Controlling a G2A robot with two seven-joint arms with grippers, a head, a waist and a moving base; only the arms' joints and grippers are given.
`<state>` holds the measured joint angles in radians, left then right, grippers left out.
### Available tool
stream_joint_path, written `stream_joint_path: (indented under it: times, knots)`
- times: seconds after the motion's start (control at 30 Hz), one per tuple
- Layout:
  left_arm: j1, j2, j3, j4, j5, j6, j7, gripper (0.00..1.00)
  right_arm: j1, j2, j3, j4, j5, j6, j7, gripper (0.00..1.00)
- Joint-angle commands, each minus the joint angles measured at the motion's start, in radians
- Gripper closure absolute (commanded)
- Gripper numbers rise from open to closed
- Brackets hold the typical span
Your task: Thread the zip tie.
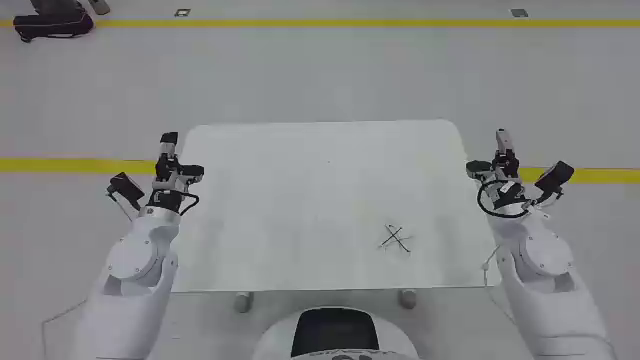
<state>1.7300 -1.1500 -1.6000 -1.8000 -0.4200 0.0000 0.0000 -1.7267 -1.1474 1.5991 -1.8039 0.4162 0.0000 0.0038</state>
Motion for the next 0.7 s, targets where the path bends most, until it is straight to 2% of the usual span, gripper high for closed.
stream_joint_path:
  times: [0.0,0.17,0.2,0.23,0.5,0.57,0.67]
  knots:
    - [0.000,0.000,0.000,0.000,0.000,0.000,0.000,0.00,0.023,0.013,0.016,-0.008,-0.138,0.028,0.143,0.00]
    - [0.000,0.000,0.000,0.000,0.000,0.000,0.000,0.00,0.050,0.037,0.056,-0.020,-0.299,0.069,0.379,0.00]
    - [0.000,0.000,0.000,0.000,0.000,0.000,0.000,0.00,0.047,0.046,0.064,-0.028,-0.358,0.042,0.471,0.00]
    - [0.000,0.000,0.000,0.000,0.000,0.000,0.000,0.00,0.042,0.051,0.078,-0.026,-0.396,0.022,0.504,0.00]
    - [0.000,0.000,0.000,0.000,0.000,0.000,0.000,0.00,0.042,0.051,0.078,-0.026,-0.396,0.022,0.504,0.00]
    - [0.000,0.000,0.000,0.000,0.000,0.000,0.000,0.00,0.056,0.055,0.066,-0.052,-0.444,0.007,0.546,0.00]
    - [0.000,0.000,0.000,0.000,0.000,0.000,0.000,0.00,0.106,0.066,0.050,-0.054,-0.556,0.010,0.650,0.00]
